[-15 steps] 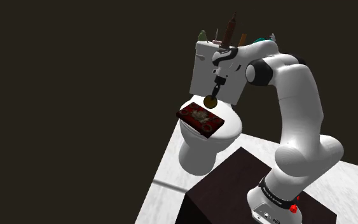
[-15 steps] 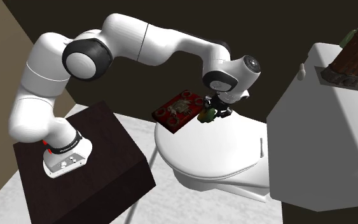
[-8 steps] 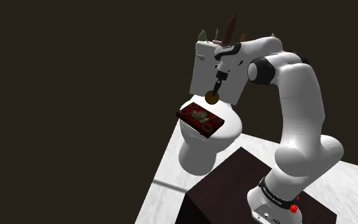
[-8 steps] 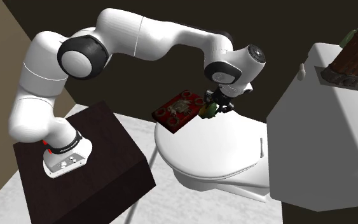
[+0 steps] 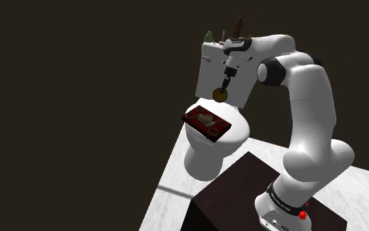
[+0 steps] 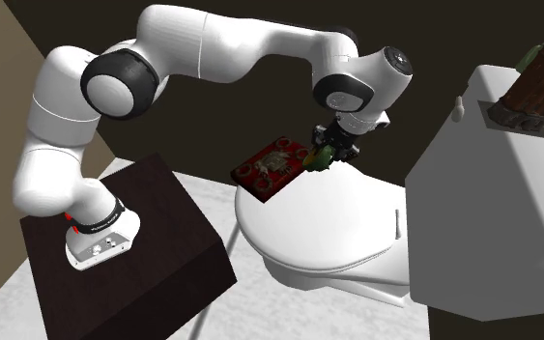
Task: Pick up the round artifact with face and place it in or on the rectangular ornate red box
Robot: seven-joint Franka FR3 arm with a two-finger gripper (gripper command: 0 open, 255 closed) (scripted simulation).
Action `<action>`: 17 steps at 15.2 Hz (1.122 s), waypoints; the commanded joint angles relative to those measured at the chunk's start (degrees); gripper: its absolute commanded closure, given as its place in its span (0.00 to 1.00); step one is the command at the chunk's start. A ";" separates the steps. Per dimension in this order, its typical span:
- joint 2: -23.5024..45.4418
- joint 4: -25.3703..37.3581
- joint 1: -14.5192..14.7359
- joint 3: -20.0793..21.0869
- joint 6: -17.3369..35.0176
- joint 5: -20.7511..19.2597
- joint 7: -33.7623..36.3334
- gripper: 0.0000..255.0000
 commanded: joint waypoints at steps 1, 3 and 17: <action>-2.79 -3.41 1.42 -0.26 0.73 -0.51 0.48 1.00; -7.56 -10.32 4.24 -0.57 3.19 -1.38 1.50 1.00; -26.64 -36.22 15.34 0.71 13.32 -5.60 10.29 1.00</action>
